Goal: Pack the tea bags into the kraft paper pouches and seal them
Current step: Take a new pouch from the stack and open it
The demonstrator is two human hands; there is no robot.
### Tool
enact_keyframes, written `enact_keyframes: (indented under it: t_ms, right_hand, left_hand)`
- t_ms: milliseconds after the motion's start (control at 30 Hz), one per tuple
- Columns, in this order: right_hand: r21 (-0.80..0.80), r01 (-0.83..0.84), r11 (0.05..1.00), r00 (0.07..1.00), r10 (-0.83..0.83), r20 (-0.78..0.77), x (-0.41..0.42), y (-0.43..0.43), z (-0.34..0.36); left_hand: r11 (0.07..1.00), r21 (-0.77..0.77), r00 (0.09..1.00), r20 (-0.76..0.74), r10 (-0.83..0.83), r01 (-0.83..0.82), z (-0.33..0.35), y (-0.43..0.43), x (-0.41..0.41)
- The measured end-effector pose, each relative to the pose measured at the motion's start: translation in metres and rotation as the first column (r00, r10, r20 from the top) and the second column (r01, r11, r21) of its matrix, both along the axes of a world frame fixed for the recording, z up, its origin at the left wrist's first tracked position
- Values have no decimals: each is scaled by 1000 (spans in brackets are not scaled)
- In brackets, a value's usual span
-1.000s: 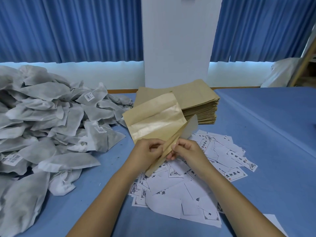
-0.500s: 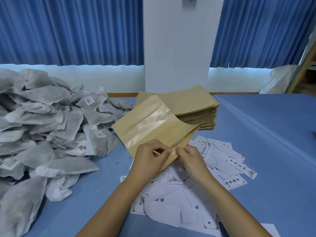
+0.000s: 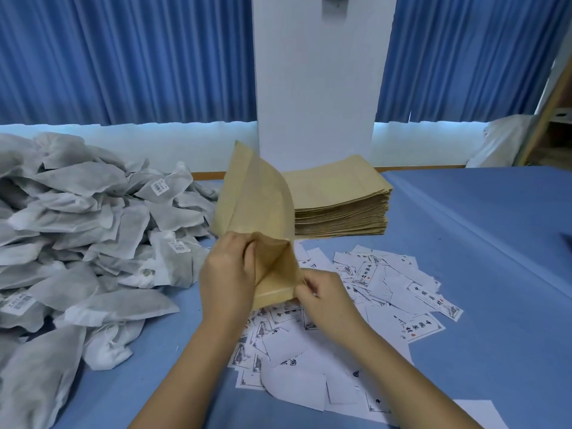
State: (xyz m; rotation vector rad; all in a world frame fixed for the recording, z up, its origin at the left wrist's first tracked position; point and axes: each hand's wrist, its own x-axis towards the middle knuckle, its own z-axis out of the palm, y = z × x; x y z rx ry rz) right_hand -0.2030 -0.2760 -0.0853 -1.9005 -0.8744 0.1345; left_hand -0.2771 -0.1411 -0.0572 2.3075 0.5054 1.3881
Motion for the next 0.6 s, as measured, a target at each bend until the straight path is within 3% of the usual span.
enact_keyframes:
  t_ms: [67, 100, 133, 200, 267, 300, 333, 400, 500, 533, 600]
  right_hand:
    - [4, 227, 974, 973, -227, 36, -3, 2, 7]
    - [-1, 388, 922, 907, -381, 179, -3, -1, 14]
    - [52, 524, 850, 781, -504, 369, -2, -4, 22]
    - [283, 516, 809, 458, -540, 706, 4, -12, 34]
    - [331, 421, 844, 209, -446, 870, 0, -11, 43]
    - [306, 434, 847, 153, -405, 901, -3, -8, 44]
    - [271, 469, 840, 169, -387, 907, -5, -6, 44]
    - [188, 535, 824, 298, -392, 871, -4, -5, 44]
    - [75, 575, 815, 479, -409, 777, 3, -12, 48]
    - [61, 573, 818, 507, -412, 757, 4, -13, 51]
    - [34, 560, 828, 558, -406, 724, 1, -14, 55]
  left_hand:
    - [979, 202, 999, -17, -36, 39, 3, -1, -2]
    - [953, 294, 997, -42, -66, 75, 4, -4, -1]
    - [923, 366, 993, -71, -95, 114, 4, -9, 1]
    - [870, 462, 985, -96, -146, 174, 7, -17, 4]
    - [815, 540, 977, -78, -199, 209, 10, -22, 3]
    - [796, 563, 973, -76, -218, 223, 10, -25, 2]
    - [784, 575, 970, -78, -230, 233, 10, -26, 0]
    - [838, 498, 975, -134, -180, 223, 11, -30, -2]
    - [945, 325, 933, -331, 144, -30, 9, -22, 3]
    - [940, 328, 931, -307, 198, -92, 9, -17, 3]
    - [966, 252, 976, -185, 112, -63, 9, -7, 0]
